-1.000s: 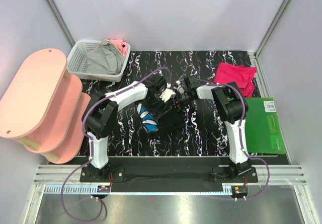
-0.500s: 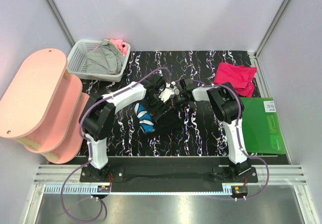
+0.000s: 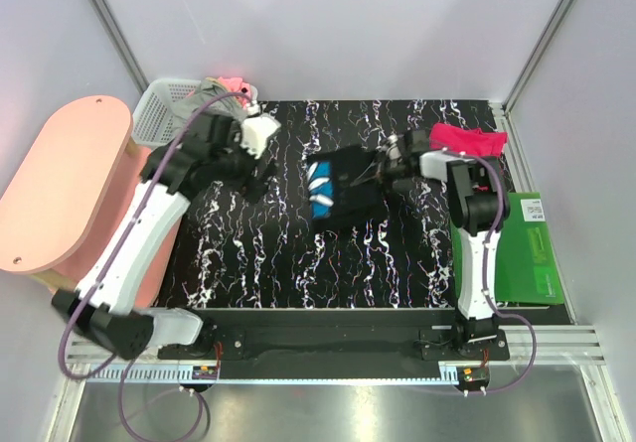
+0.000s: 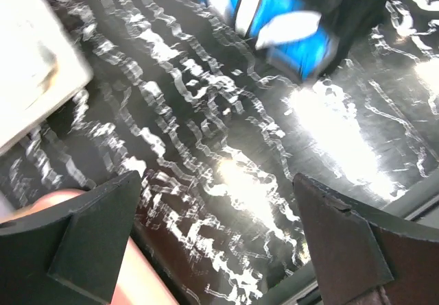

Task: Fold and stack the t-shirts
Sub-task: Neatly place the folded tshirt to the corner

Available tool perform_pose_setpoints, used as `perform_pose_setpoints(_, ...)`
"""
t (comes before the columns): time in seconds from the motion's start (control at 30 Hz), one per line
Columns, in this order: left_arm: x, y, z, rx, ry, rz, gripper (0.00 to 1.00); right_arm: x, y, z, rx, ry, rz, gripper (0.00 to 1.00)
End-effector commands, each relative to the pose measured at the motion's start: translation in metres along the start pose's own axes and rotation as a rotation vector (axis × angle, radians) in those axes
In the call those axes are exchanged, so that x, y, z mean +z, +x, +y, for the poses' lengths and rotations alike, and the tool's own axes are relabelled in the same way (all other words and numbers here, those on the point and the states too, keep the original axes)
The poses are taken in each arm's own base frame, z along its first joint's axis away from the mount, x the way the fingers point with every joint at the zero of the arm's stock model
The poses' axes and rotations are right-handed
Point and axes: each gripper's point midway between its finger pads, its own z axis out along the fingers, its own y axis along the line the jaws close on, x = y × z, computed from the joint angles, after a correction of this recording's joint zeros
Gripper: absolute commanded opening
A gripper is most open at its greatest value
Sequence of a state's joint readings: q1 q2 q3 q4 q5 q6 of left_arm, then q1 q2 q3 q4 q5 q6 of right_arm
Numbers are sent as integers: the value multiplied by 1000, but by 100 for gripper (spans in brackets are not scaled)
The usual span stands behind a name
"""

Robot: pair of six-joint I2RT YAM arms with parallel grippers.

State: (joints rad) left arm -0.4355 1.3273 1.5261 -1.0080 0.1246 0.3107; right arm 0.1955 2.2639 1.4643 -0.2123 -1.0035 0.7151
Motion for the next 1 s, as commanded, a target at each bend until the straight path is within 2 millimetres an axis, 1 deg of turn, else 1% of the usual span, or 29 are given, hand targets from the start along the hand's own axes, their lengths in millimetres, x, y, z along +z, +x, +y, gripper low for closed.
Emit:
perform_pose_setpoints(0.0, -4, 60, 7, -43, -21, 121, 99, -58, -41, 83, -103, -126, -109, 0)
perform_pose_setpoints(0.07, -4, 74, 6, -60, -23, 130, 99, -72, -53, 87, -94, -133, -134, 0)
perform_pose_setpoints(0.1, -5, 79, 7, -70, -25, 132, 99, -80, -60, 95, -106, -147, -149, 0)
perform_pose_setpoints(0.13, -5, 82, 6, -76, -22, 132, 99, -95, -70, 96, -99, -156, -179, 0)
perform_pose_setpoints(0.17, -4, 87, 3, -79, -14, 135, 99, -104, -74, 99, -96, -165, -193, 0)
perform_pose_setpoints(0.2, -4, 90, 3, -83, -14, 134, 99, -114, -80, 108, -107, -181, -210, 0)
perform_pose_setpoints(0.23, -3, 92, 4, -89, -18, 133, 99, -122, -83, 113, -112, -188, -224, 0)
perform_pose_setpoints(0.27, 0, 97, 1, -94, -9, 140, 99, -142, -93, 112, -99, -197, -263, 0)
perform_pose_setpoints(0.3, 1, 100, 2, -102, -9, 146, 99, -151, -97, 117, -105, -203, -283, 0)
perform_pose_setpoints(0.33, 2, 101, 1, -105, -6, 146, 99, -168, -103, 117, -101, -209, -315, 0)
perform_pose_setpoints(0.4, 3, 107, 0, -117, 3, 151, 99, -185, -110, 118, -91, -217, -348, 0)
perform_pose_setpoints(0.43, 4, 108, 0, -115, 6, 148, 99, -194, -113, 118, -85, -222, -363, 0)
perform_pose_setpoints(0.47, 4, 111, -2, -117, 7, 151, 99, -208, -119, 114, -68, -227, -389, 0)
perform_pose_setpoints(0.5, 5, 113, -1, -119, 6, 152, 99, -218, -122, 117, -74, -238, -400, 0)
perform_pose_setpoints(0.53, 5, 114, -1, -120, 7, 151, 99, -224, -126, 115, -69, -241, -410, 0)
perform_pose_setpoints(0.57, 6, 118, -2, -124, 12, 156, 99, -238, -131, 112, -54, -248, -433, 0)
perform_pose_setpoints(0.6, 6, 119, -2, -127, 12, 157, 99, -247, -134, 116, -64, -257, -443, 0)
perform_pose_setpoints(0.67, 8, 125, -3, -130, 21, 163, 99, -259, -138, 115, -54, -267, -459, 0)
perform_pose_setpoints(0.7, 8, 127, -3, -135, 21, 166, 99, -271, -141, 117, -60, -275, -475, 0)
perform_pose_setpoints(0.77, 10, 133, -4, -139, 28, 175, 99, -282, -143, 117, -56, -281, -491, 0)
perform_pose_setpoints(0.8, 11, 135, -4, -142, 27, 177, 99, -292, -144, 114, -50, -281, -510, 0)
perform_pose_setpoints(0.83, 12, 137, -4, -144, 27, 182, 99, -298, -143, 116, -51, -281, -524, 0)
perform_pose_setpoints(0.87, 12, 138, -3, -146, 24, 184, 99, -300, -143, 108, -26, -277, -531, 0)
perform_pose_setpoints(0.9, 12, 139, -3, -147, 26, 186, 99, -311, -143, 102, -10, -275, -554, 0)
perform_pose_setpoints(0.93, 12, 139, -3, -150, 28, 183, 99, -317, -140, 101, -6, -272, -570, 0)
perform_pose_setpoints(0.97, 11, 137, -2, -149, 27, 176, 99, -317, -139, 88, 36, -258, -584, 0)
